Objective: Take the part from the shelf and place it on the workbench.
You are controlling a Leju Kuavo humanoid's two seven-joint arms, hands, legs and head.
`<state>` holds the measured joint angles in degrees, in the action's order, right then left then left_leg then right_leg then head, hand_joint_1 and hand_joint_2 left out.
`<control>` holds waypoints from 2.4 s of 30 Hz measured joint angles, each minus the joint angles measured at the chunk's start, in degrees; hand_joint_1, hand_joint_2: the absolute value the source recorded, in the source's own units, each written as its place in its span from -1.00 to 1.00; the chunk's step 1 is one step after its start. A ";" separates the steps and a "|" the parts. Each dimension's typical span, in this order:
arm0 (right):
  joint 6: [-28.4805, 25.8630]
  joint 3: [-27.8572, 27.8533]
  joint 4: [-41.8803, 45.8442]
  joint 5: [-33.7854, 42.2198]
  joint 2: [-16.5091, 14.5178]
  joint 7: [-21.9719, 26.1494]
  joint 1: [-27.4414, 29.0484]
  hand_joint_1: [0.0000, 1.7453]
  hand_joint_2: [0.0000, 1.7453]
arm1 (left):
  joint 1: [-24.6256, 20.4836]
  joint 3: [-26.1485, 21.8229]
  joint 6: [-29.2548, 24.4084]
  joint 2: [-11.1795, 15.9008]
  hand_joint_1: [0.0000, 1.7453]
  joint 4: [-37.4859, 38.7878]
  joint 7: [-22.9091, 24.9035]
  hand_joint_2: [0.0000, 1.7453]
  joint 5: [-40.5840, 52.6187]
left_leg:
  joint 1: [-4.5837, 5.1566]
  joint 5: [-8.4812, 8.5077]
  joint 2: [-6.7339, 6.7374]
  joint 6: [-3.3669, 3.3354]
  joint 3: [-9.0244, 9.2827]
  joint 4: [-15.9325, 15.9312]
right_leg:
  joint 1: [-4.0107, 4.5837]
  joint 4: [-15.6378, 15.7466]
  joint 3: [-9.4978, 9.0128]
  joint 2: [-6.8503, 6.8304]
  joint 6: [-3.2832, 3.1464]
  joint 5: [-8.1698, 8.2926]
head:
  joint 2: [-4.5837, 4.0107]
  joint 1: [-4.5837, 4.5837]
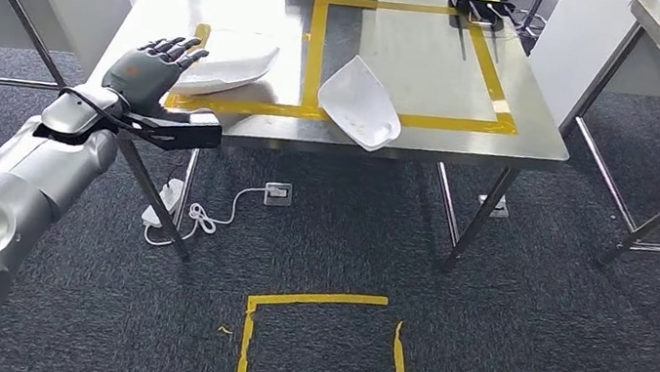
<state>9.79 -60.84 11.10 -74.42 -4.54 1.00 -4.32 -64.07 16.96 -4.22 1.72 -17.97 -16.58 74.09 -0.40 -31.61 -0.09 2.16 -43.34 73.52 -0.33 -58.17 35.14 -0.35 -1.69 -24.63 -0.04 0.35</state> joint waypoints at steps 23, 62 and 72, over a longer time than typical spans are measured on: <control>-0.55 -0.08 0.00 -0.23 -0.14 0.16 -0.23 -1.00 0.00 | -0.48 -0.02 0.83 -0.73 -1.00 -0.47 -1.79 -1.00 -0.19 | 0.17 11.19 0.23 -1.42 3.49 -14.67 | -0.05 -1.02 -4.52 0.57 2.27 -5.90 | 0.00 0.04; -0.13 -0.05 -0.02 0.31 -1.15 0.08 -0.28 -1.00 1.00 | 2.79 -1.31 0.55 2.17 -1.00 -0.37 -2.94 1.00 -3.82 | 0.80 5.17 0.05 -2.17 9.95 -14.77 | 0.03 0.12 1.60 0.21 2.04 1.98 | 0.00 -0.51; -2.01 7.31 0.58 11.22 -0.60 0.39 1.55 -1.00 1.00 | 14.18 -3.03 1.02 1.85 -1.00 -0.54 0.20 1.00 -14.27 | 0.78 5.19 0.11 -2.14 9.88 -14.80 | 0.06 0.09 1.75 0.29 2.03 1.97 | 0.00 -0.51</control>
<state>7.78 -53.53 11.68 -63.19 -5.14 1.38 -2.77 -49.88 13.93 -3.20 3.57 -18.51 -16.38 59.82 0.38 -26.42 0.02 0.01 -33.46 58.72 -0.27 -58.09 36.88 -0.06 0.33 -22.66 -0.04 -0.15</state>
